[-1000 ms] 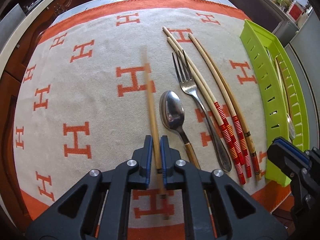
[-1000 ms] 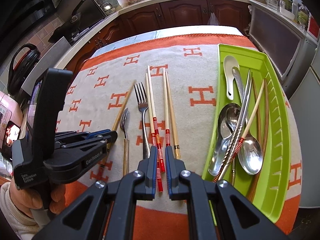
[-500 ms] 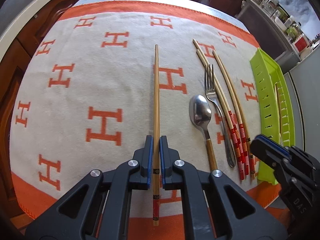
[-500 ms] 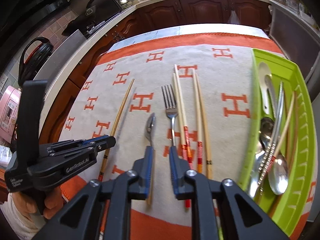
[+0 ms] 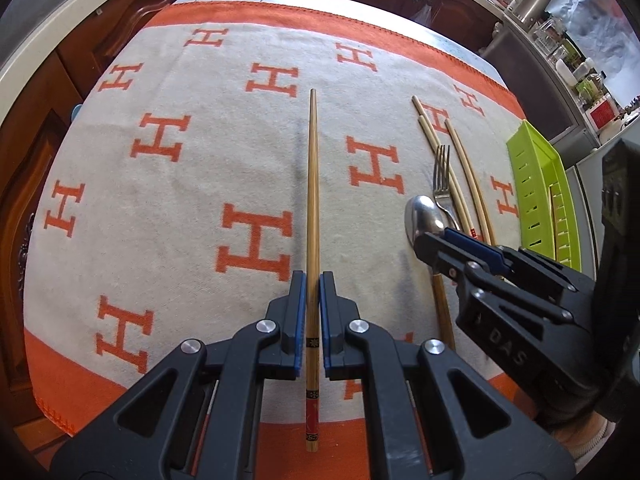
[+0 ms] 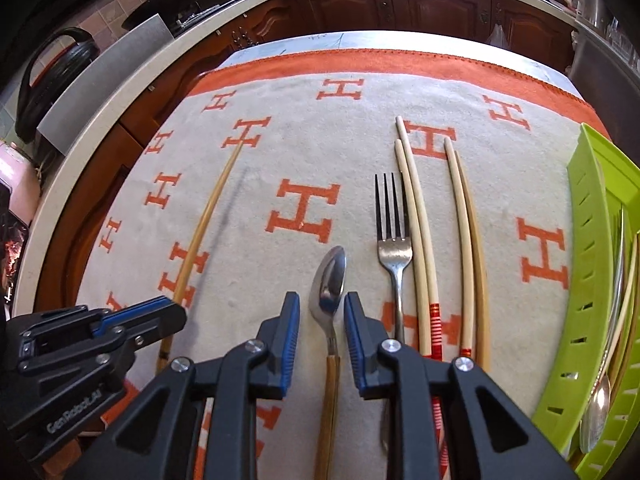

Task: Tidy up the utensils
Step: 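Close the right tool on the wooden-handled spoon while the left tool holds its chopstick, then carry the chopstick with the left tool and spoon with the right into the tray, opening both, then move both open tools back over the blanket, then close the right tool on a red-banded chopstick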

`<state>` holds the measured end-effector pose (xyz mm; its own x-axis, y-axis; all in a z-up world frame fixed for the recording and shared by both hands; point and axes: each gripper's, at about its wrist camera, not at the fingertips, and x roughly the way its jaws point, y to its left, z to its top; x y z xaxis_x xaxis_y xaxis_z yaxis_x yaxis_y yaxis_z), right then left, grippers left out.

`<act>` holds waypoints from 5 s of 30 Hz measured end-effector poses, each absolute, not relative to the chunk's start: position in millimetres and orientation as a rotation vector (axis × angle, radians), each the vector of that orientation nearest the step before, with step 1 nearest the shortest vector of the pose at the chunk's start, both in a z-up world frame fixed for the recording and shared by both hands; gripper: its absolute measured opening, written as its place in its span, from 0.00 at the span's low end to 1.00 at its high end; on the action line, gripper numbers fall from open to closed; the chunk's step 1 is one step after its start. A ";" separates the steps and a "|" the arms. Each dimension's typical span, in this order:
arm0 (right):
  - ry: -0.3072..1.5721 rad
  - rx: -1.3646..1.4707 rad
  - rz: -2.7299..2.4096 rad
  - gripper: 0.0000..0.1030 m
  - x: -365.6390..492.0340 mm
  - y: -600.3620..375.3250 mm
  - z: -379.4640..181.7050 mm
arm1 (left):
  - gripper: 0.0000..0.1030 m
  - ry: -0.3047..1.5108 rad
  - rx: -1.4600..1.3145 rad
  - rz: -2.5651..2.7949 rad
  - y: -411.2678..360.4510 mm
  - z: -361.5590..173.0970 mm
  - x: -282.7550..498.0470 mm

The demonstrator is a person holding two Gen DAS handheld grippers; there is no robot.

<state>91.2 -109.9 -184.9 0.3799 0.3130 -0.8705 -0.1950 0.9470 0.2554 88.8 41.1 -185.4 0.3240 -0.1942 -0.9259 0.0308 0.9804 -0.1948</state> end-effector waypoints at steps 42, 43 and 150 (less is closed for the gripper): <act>0.797 0.174 0.173 0.03 11.5 -276.2 -78.7 | 0.04 1.183 -0.048 -0.513 -107.1 -105.3 76.1; 0.802 0.153 0.155 0.03 12.5 -281.9 -80.4 | 0.04 1.186 -0.037 -0.532 -120.0 -104.4 79.1; 1.333 0.009 0.159 0.08 125.5 -179.6 -182.7 | 0.05 1.237 -0.063 -0.239 -0.3 -183.3 114.7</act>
